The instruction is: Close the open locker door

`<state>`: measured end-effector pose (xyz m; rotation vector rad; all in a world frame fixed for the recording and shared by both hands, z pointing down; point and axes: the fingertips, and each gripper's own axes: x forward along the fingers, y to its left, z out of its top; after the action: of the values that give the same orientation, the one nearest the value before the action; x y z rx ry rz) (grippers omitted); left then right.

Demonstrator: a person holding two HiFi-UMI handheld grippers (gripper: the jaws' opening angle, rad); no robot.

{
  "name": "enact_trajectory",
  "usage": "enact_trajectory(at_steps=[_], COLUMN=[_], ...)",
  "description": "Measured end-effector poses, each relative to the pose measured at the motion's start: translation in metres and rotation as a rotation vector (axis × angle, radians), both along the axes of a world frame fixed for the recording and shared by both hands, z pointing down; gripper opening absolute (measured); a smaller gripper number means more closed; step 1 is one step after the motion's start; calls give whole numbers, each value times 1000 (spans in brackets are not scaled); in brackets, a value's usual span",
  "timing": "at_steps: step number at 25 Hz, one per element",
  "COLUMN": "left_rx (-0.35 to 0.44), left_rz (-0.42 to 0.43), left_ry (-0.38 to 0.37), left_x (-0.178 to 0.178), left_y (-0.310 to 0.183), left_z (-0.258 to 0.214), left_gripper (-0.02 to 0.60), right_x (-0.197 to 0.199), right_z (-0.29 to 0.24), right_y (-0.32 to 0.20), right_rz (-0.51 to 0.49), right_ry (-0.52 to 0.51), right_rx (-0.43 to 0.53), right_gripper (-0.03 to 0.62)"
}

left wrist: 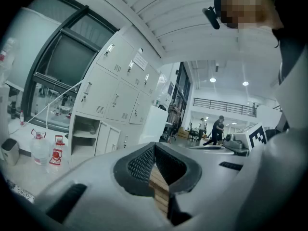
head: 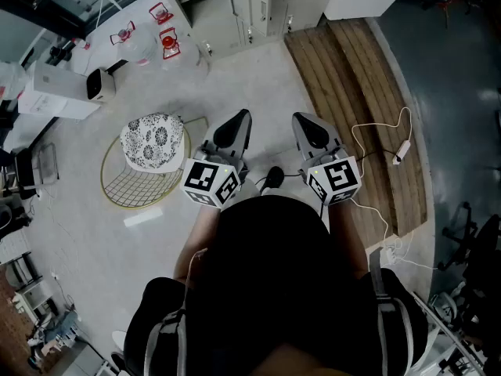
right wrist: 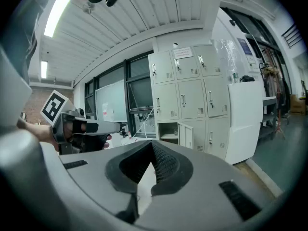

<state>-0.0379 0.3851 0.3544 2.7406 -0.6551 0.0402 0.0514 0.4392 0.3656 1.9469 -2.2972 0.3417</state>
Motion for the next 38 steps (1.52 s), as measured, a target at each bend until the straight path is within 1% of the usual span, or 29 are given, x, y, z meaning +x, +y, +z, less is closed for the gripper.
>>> enact_trajectory(at_steps=[3, 7, 13, 15, 20, 24, 30, 34, 38], left_rx=[11, 6, 6, 7, -2, -7, -10, -14, -6], left_rz=[1, -1, 11, 11, 11, 27, 40, 43, 65], left_ry=[-4, -7, -29, -39, -60, -81, -94, -85, -72], left_x=[-5, -12, -10, -9, -8, -4, 2, 5, 16], left_y=[6, 11, 19, 22, 30, 32, 3, -39, -84], left_z=[5, 7, 11, 12, 21, 30, 39, 39, 32], left_gripper=[18, 18, 18, 18, 18, 18, 18, 18, 18], right_x=[-4, -11, -12, -10, -1, 2, 4, 9, 19], right_z=[4, 4, 6, 7, 14, 20, 27, 30, 22], right_y=[6, 12, 17, 20, 26, 22, -11, -48, -91], right_rz=[2, -1, -20, -10, 27, 34, 40, 44, 60], right_ry=[-1, -6, -7, -2, -31, -34, -38, -25, -17], right_rx=[-4, -5, 2, -1, -17, -38, -58, -67, -66], right_gripper=[2, 2, 3, 3, 3, 3, 3, 3, 3])
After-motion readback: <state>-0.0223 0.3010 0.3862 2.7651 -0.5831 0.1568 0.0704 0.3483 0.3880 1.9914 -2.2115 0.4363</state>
